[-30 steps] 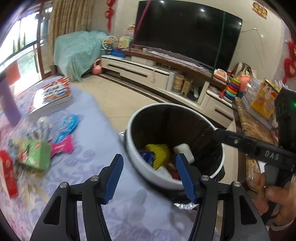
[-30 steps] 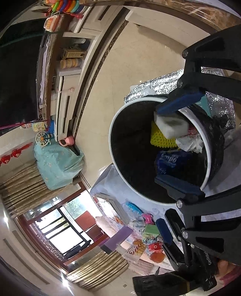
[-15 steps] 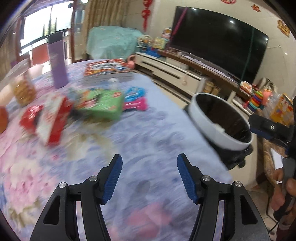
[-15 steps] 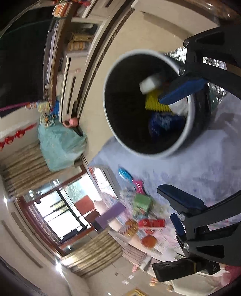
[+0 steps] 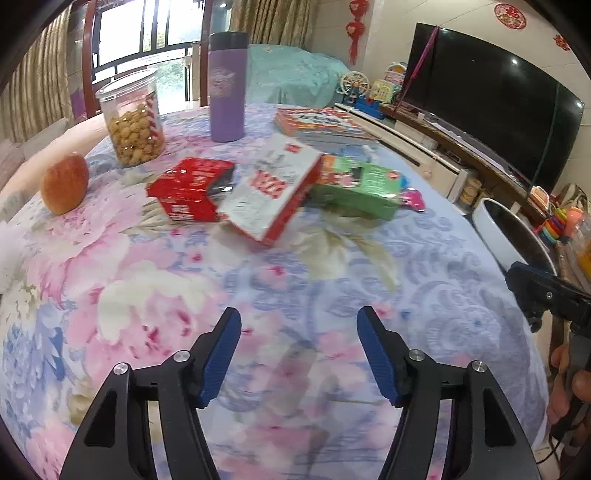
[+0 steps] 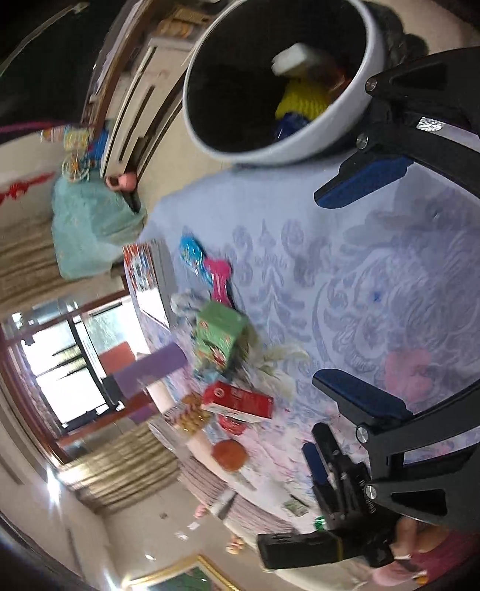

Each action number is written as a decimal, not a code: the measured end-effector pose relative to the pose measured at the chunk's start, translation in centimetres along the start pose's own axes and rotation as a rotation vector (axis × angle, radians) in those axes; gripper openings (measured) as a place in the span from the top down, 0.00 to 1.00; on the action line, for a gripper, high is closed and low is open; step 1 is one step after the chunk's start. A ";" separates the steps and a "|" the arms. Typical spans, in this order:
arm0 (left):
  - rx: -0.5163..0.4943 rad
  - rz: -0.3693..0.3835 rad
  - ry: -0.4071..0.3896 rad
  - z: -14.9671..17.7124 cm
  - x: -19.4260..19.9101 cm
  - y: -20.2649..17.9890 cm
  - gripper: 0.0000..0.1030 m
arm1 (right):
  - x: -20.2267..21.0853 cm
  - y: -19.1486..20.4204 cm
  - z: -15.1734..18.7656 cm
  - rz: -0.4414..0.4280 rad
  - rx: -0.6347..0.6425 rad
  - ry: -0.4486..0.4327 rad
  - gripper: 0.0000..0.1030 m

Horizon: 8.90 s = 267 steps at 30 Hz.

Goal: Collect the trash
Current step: 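Move both tools back toward the milk cartons on the table, then grasp the white milk carton with the left gripper while the right grasps the green milk carton, then carry both milk cartons in the grippers over the trash bin, then open both grippers to drop the milk cartons into the bin, then move both tools back toward the red snack bag and white wrapper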

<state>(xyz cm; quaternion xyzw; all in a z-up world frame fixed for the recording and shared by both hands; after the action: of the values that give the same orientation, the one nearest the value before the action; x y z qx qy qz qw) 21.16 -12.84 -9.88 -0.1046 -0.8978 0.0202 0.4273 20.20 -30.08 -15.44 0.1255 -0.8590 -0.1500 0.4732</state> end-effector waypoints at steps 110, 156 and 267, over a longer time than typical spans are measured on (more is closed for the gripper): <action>-0.165 0.081 0.020 -0.1 -1.8 -3.9 0.56 | -0.4 2.2 0.4 -0.019 0.106 0.085 0.50; -0.419 0.261 0.039 -5.8 -5.4 -22.8 0.56 | 9.6 -15.5 -1.4 0.196 -0.138 -0.050 0.50; 0.176 -0.051 0.035 -4.7 -6.2 7.1 0.35 | -7.1 2.1 -6.0 0.000 -0.004 0.001 0.15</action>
<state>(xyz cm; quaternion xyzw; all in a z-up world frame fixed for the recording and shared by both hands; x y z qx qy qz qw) 29.78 -7.39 -12.53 -0.0443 -0.8873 0.0862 0.4510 28.81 -26.41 -17.13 0.1247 -0.8584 -0.1518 0.4739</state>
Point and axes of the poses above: each gripper's, at about its wrist camera, not at the fingertips, and x roughly against the way its jaws point, y to its left, z to its underside, the point moved 10 cm from there along -x, roughly the way its jaws point, and after that the axes turned 2 degrees about y, right-handed, at the moved point
